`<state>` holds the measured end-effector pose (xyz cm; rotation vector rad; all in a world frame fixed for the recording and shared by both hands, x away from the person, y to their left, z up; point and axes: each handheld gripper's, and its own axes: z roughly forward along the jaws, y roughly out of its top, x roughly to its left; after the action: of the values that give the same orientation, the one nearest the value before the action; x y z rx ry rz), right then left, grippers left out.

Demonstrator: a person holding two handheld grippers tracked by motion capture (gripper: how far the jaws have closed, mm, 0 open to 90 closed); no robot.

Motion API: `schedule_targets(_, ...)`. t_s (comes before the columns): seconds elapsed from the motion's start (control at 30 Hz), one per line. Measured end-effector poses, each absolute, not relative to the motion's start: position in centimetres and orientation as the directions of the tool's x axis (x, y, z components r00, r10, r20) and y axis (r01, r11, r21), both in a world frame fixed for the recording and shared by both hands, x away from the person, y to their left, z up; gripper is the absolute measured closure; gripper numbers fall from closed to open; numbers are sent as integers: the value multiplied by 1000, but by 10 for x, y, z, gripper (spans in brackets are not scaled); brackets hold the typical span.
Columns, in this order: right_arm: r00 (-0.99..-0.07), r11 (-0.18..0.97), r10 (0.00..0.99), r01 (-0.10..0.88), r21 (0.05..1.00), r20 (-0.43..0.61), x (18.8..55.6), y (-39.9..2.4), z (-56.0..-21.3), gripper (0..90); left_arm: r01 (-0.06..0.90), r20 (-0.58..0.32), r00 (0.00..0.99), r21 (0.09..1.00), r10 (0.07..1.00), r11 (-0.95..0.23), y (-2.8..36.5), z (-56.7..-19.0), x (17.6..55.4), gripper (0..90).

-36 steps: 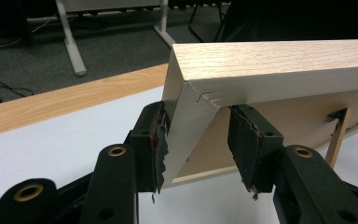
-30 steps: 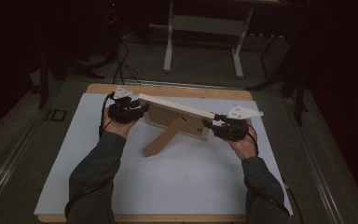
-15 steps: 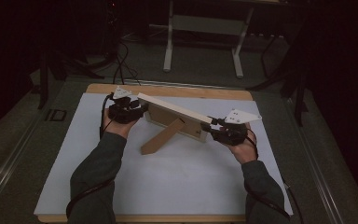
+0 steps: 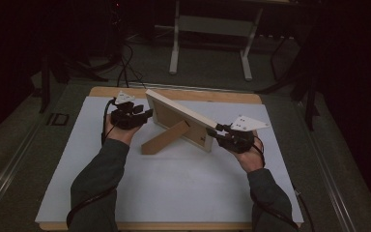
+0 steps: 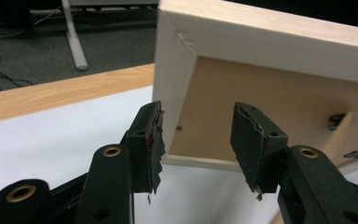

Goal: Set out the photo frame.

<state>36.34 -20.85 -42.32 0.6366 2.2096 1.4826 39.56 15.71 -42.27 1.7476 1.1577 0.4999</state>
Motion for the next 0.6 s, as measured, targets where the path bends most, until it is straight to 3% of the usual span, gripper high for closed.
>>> schedule_targets(0.6,-806,333,585,132,934,-94,355,-202,-425,704,475,-179,543,871,820,-124,136,-413,390,558)
